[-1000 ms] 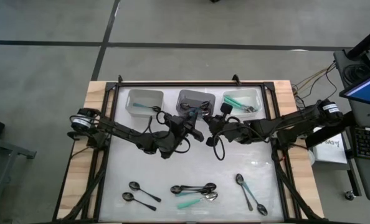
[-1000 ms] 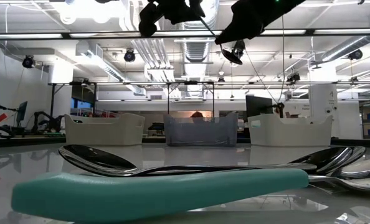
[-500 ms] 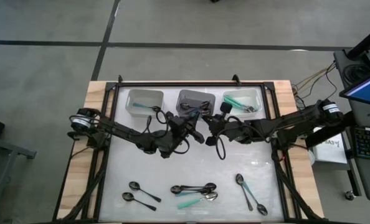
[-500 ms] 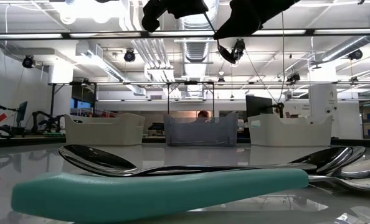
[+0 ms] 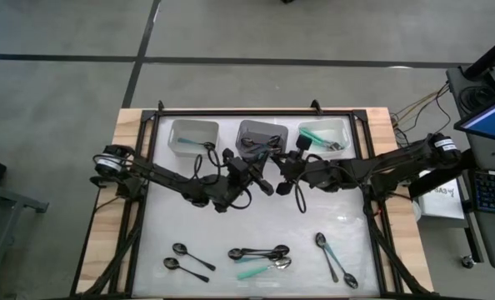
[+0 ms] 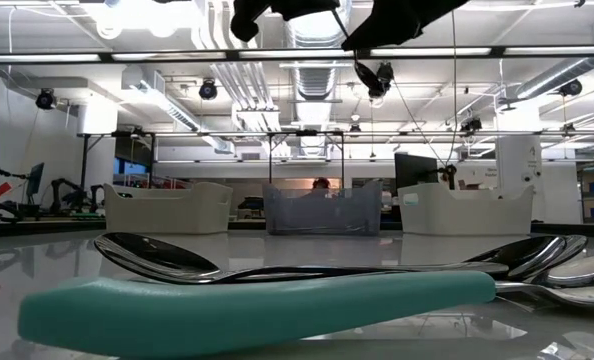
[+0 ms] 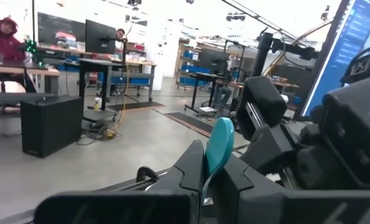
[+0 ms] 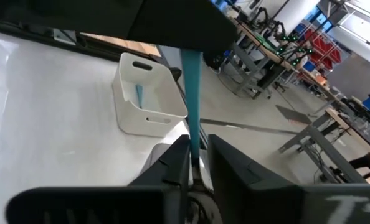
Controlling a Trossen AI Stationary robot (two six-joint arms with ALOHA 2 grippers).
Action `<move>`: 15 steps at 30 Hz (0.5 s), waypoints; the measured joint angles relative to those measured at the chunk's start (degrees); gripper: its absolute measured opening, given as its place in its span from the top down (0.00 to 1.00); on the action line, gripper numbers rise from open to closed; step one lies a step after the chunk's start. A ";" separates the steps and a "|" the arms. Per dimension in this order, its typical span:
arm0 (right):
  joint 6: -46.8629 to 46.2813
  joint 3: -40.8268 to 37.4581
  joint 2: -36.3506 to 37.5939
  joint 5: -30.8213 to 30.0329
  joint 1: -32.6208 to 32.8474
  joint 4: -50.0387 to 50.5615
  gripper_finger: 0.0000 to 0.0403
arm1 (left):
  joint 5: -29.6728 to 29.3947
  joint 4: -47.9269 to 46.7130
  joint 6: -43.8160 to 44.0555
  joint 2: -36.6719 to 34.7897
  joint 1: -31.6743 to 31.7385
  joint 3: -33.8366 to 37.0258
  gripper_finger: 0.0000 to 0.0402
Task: Sort silverware by color (type)
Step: Put the blue spoon into the gray bin
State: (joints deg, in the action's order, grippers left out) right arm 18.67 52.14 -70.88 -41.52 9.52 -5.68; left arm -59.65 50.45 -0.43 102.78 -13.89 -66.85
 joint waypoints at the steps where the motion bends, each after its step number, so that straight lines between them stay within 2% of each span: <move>1: 0.03 0.00 0.29 0.00 0.00 0.04 0.87 | -0.26 0.00 -0.78 -0.25 0.00 0.00 1.00; 7: -0.79 0.00 2.44 0.02 -0.02 1.53 0.75 | -3.80 0.08 -7.23 -1.40 0.05 0.00 1.00; 10: -1.42 0.00 3.10 0.07 -0.02 4.21 0.73 | -6.15 0.09 -11.86 -2.36 0.14 0.02 1.00; 15: -2.65 0.00 4.41 0.02 -0.02 9.74 0.72 | -17.15 0.13 -24.11 -3.61 1.21 0.02 1.00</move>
State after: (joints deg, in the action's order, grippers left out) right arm 16.03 52.14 -66.47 -41.50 9.50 4.06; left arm -76.80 50.58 -24.55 99.17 -12.68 -66.83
